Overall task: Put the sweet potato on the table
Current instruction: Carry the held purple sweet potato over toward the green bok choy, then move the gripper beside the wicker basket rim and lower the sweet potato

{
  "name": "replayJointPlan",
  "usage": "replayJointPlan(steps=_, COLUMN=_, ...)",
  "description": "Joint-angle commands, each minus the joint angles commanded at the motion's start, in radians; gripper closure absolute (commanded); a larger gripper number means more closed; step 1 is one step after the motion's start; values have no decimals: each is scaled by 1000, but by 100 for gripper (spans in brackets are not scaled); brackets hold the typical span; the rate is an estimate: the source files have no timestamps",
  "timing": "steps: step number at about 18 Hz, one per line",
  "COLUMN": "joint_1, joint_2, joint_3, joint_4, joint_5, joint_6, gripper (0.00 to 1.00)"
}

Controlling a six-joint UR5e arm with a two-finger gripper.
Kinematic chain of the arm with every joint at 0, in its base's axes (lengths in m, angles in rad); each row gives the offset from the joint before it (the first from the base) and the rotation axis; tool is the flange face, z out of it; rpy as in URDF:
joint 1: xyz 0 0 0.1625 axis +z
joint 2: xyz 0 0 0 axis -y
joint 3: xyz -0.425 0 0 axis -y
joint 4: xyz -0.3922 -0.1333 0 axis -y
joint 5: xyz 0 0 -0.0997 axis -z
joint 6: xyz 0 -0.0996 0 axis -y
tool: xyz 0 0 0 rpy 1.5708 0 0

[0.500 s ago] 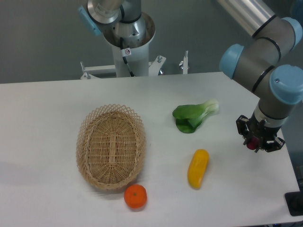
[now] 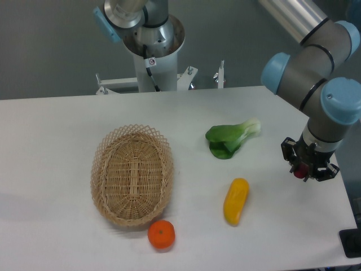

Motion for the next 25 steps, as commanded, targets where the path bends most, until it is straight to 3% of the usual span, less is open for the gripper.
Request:
replayJointPlan(steps=4, joint_1=-8, joint_2=44, joint_3=-78, joint_4=3, joint_5=0, joint_6=0, gripper=83)
replayJointPlan(steps=9, joint_1=-38, joint_2=175, joint_3=-270, joint_4=11, joint_5=-5, joint_6=18, gripper=83)
replayJointPlan(steps=11, joint_1=-41, joint_2=238, joint_3=-369, joint_4=52, joint_5=-6, joint_6=29, gripper=83)
replayJointPlan(steps=16, joint_1=-90, joint_2=322, joint_3=-569, joint_4=167, joint_5=-5, joint_6=64, gripper=83)
replayJointPlan(steps=25, joint_1=-173, joint_2=379, joint_3=-730, joint_4=173, joint_5=-2, joint_6=55, gripper=83)
